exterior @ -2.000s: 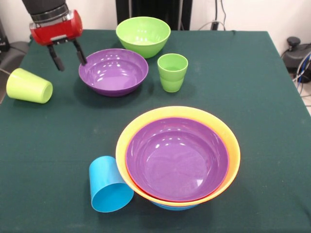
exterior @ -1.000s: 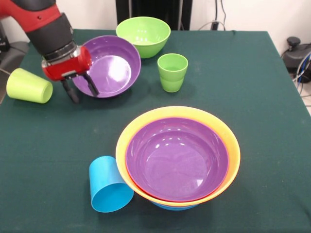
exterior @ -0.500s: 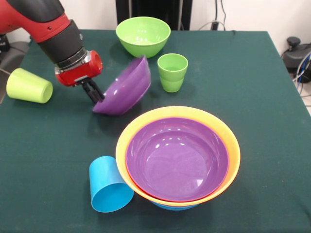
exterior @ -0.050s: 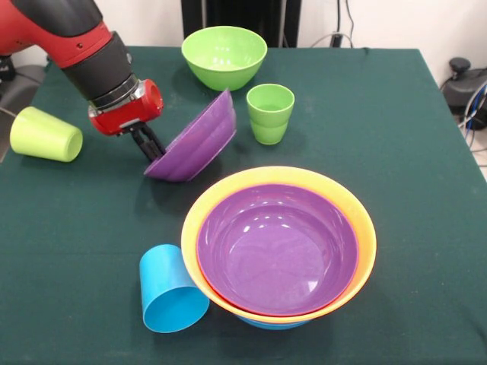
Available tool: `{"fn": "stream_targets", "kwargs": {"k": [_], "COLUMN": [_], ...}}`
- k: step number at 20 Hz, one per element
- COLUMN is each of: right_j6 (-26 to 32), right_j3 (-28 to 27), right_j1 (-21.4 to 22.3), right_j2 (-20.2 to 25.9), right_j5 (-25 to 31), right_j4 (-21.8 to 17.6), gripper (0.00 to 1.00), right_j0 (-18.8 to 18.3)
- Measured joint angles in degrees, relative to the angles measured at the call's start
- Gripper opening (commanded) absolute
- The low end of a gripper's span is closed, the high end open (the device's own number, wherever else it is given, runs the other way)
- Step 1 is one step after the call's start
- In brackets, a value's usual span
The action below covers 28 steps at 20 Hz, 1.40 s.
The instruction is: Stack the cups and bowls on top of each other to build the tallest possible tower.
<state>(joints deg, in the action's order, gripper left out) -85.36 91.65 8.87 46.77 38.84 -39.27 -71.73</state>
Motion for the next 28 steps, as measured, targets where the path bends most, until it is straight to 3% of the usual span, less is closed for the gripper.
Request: {"fn": "stream_targets", "kwargs": {"k": [9,14,15,28], "right_j6": [0.0,0.0,0.0,0.0], "right_j3": [0.2,1.0,1.2,1.2], "right_j1": [1.1,5.5,8.1,13.4], "right_j2": [0.0,0.1,0.1,0.2], "right_j5": [0.0,0.0,0.0,0.0], "right_j4": [-0.1,0.0,0.1,0.7], "gripper": [0.0,0.0,1.0,1.0], "right_j0": [0.3,2.0,3.2,5.5]}}
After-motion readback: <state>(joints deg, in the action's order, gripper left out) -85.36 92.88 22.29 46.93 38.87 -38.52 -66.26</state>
